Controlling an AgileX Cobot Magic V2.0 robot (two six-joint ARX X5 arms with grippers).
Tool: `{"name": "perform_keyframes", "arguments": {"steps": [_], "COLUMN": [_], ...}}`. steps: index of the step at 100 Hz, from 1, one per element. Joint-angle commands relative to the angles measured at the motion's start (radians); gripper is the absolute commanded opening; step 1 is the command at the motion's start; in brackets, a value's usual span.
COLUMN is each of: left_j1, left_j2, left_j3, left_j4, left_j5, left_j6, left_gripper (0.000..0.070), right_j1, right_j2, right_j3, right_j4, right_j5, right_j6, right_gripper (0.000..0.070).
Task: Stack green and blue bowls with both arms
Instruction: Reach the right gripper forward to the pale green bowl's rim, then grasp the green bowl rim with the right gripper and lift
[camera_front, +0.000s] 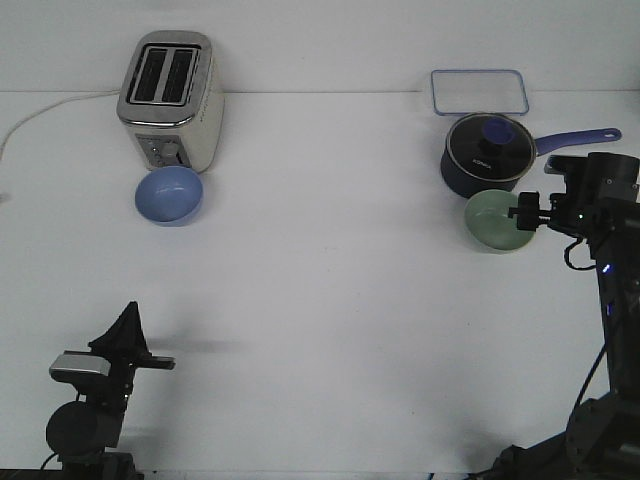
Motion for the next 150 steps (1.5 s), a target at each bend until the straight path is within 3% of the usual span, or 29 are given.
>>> {"name": "perform_keyframes", "arguments": {"steps": [1,36,68,75,80,87,90,105,128,150], "left_j1": [0.001,0.001,0.001,0.001,0.001,0.001,0.001,0.001,0.001,0.001], "left_j2": [-0.002,-0.002,-0.002,-0.002,-0.002,-0.002,-0.002,-0.002,-0.002,-0.002], "left_j3": [-0.019,-0.019,-0.019,-0.019,-0.019,-0.019,-0.019,-0.019,-0.019,-0.019], "left_j4": [0.015,0.015,0.015,0.015,0.015,0.015,0.015,0.015,0.015,0.015], "left_j5": [-0.002,-0.002,-0.002,-0.002,-0.002,-0.002,-0.002,-0.002,-0.002,-0.002], "left_j6": [0.005,0.005,0.005,0.005,0.005,0.005,0.005,0.005,0.005,0.005], "left_gripper": [0.0014,0.0013,0.0014,0.0014,0.0014,0.0014,0.0014,0.0013,0.0014,0.0014], "right_j1": [-0.013,-0.043,-0.043,-0.043,-0.043,-0.043,-0.043,-0.045,-0.047,0.035], "right_j2": [0.049,0.205,0.296,0.303,0.304,0.304,0.304,0.304,0.256,0.127], "right_j3": [0.019,0.019,0.019,0.019,0.019,0.019,0.019,0.019,0.019,0.019], "right_j4": [0.023,0.123,0.129,0.126,0.124,0.122,0.119,0.1,0.018,-0.053], "right_j5": [-0.007,-0.081,-0.079,-0.079,-0.079,-0.084,-0.084,-0.091,-0.193,-0.241], "right_j6": [-0.024,-0.026,-0.027,-0.026,-0.027,-0.027,-0.027,-0.013,0.025,0.042], "right_gripper": [0.0472,0.0472,0.0457,0.0395,0.0282,0.0055,0.0,0.0,0.0,0.0]}}
